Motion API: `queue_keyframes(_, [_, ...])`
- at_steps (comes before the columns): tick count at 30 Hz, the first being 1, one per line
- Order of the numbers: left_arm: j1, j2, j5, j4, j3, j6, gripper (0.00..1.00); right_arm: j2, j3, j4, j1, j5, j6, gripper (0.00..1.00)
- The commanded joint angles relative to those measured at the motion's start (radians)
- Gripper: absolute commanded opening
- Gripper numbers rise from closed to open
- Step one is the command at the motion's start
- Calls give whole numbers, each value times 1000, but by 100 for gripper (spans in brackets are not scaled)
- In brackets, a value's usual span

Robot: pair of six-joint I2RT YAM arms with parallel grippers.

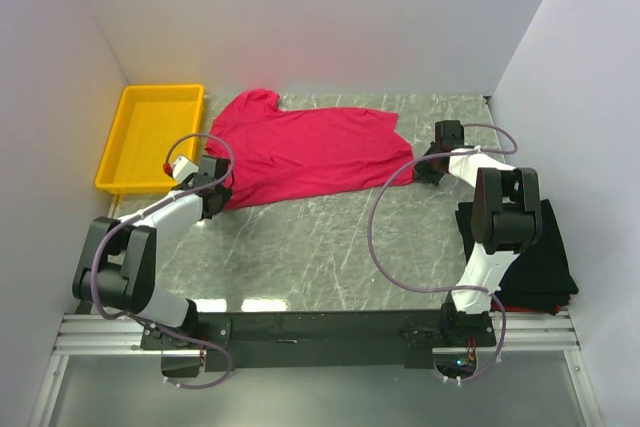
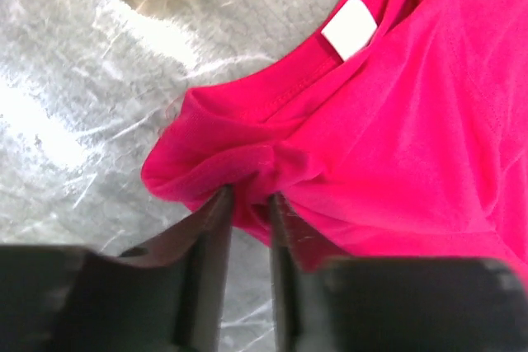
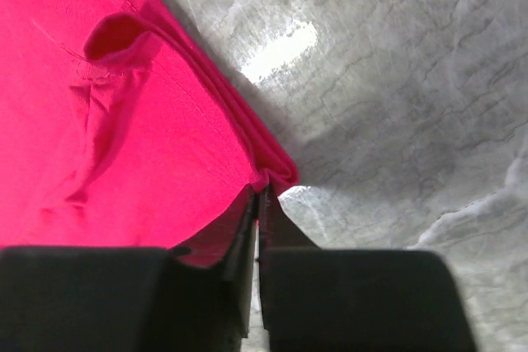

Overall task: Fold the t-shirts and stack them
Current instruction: Fold the tshirt

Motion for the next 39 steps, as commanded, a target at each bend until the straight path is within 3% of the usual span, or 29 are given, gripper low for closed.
queue_keyframes(1, [10, 10, -44, 13, 51, 37, 28, 4, 41, 7, 2, 28, 7, 1])
queue_keyframes(6, [47, 1, -37, -51, 97, 56, 1, -46, 22, -5, -9, 36, 5, 0])
queue_keyframes(14, [53, -44, -41, -154, 140, 89, 1, -152, -57, -17, -36, 53, -2, 0])
queue_keyframes(24, [50, -136, -9, -272, 137, 123, 1, -373, -297, -14, -87, 24, -7, 0])
queue_keyframes(36, [-48, -308, -7, -355, -10, 63, 1, -716, -585, -76, -108, -59, 28, 0])
queue_keyframes(38, [-51, -340, 12, -350, -65, 48, 4, -753, -616, -89, -108, -80, 27, 1])
queue_keyframes(39, [-51, -379, 20, -346, -83, 46, 9, -764, -620, -94, -107, -86, 21, 7])
